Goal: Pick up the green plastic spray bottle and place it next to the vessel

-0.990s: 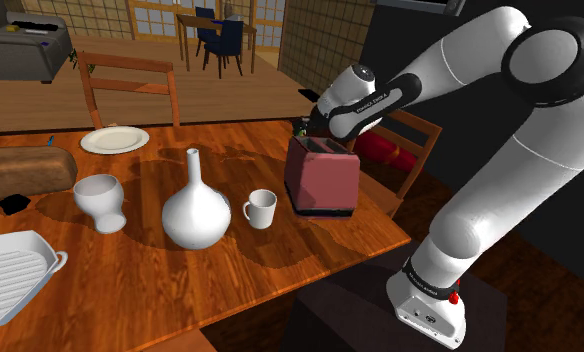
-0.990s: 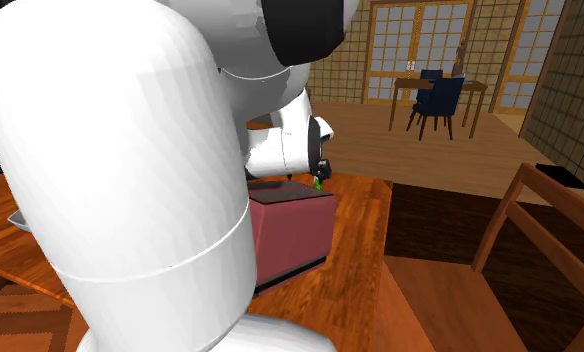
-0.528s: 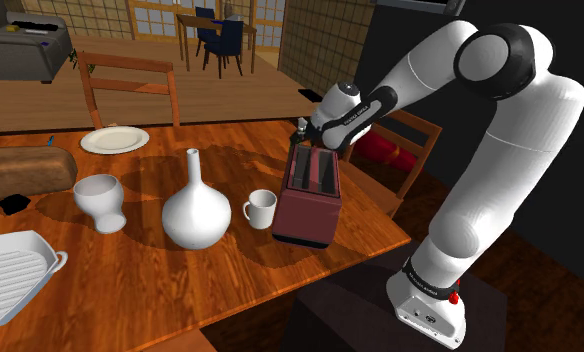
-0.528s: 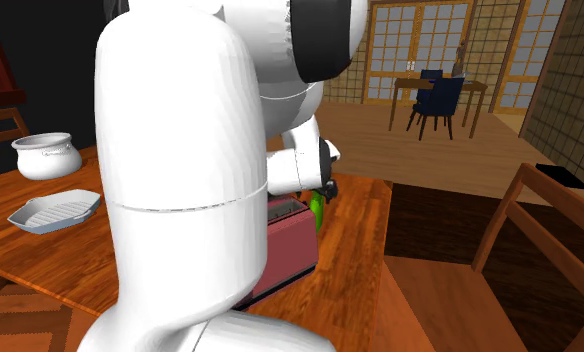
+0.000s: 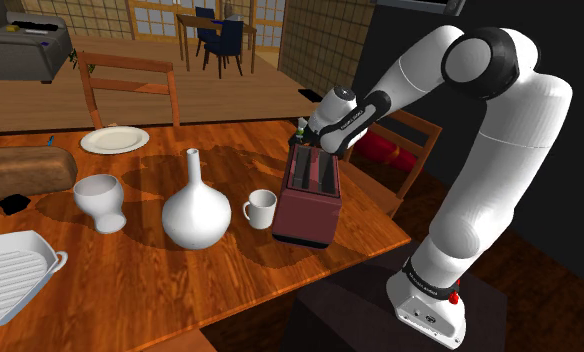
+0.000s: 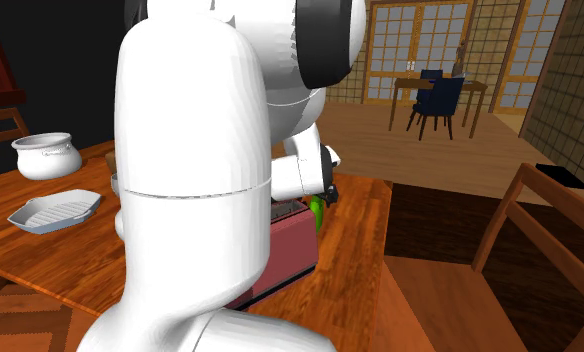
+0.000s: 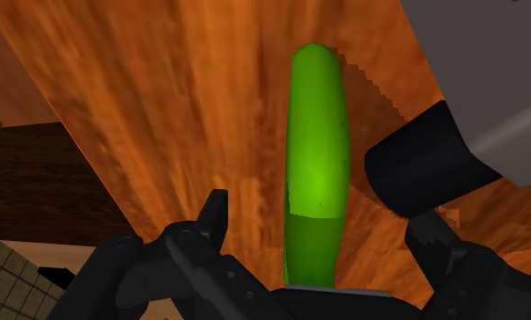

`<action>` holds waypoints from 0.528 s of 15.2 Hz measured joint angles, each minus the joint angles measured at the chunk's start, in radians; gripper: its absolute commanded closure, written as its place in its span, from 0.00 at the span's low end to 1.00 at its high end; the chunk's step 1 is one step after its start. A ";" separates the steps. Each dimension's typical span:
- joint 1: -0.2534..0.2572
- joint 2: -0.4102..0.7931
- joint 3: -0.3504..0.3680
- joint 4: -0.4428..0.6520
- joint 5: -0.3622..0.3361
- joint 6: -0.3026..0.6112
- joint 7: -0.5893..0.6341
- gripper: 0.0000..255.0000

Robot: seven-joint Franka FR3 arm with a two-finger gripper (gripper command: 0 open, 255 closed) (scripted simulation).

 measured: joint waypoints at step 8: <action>0.000 0.000 0.000 0.000 0.000 0.000 0.000 1.00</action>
